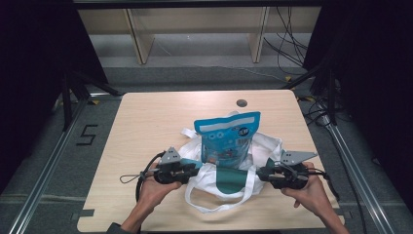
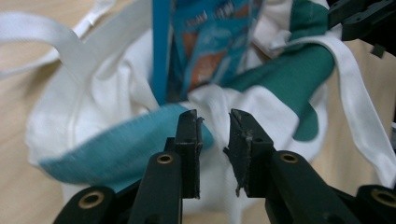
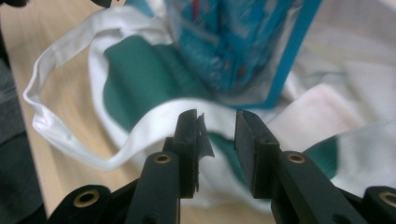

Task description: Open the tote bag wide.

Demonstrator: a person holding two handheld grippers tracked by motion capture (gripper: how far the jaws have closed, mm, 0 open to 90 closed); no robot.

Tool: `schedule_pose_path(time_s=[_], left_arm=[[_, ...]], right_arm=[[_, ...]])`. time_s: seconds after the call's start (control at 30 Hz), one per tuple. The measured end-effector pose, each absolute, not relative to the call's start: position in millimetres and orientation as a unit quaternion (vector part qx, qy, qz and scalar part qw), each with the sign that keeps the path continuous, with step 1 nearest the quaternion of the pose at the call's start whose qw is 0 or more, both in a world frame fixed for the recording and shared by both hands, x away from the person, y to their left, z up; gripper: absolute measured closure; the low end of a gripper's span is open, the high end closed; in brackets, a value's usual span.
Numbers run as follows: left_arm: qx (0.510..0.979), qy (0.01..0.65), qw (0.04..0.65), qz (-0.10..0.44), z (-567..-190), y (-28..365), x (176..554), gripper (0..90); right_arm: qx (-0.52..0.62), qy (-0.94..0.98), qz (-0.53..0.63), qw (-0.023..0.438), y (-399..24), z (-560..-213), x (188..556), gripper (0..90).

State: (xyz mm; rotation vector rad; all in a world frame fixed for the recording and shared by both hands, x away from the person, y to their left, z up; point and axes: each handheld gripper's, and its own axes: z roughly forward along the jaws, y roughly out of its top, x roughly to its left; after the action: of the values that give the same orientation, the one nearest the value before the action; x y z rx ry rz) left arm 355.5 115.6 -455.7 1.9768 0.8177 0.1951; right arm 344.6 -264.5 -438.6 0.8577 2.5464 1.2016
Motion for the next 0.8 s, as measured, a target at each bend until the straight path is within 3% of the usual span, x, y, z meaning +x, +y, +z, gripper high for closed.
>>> schedule_pose_path(time_s=[0.17, 0.33, 0.8], left_arm=[[0.818, 0.339, 0.458, 0.078, -474.1, 117.6, 352.7, 72.8], [0.825, 0.344, 0.443, 0.065, -488.5, 112.0, 357.1, 78.2], [0.845, 0.330, 0.407, 0.108, -500.1, 103.1, 369.3, 81.4]], right_arm=[[0.290, 0.875, 0.375, 0.095, -259.2, -451.7, 343.5, 69.0], [0.283, 0.888, 0.348, 0.099, -251.0, -467.3, 346.0, 74.6], [0.290, 0.889, 0.339, 0.105, -237.1, -485.9, 358.7, 79.0]])
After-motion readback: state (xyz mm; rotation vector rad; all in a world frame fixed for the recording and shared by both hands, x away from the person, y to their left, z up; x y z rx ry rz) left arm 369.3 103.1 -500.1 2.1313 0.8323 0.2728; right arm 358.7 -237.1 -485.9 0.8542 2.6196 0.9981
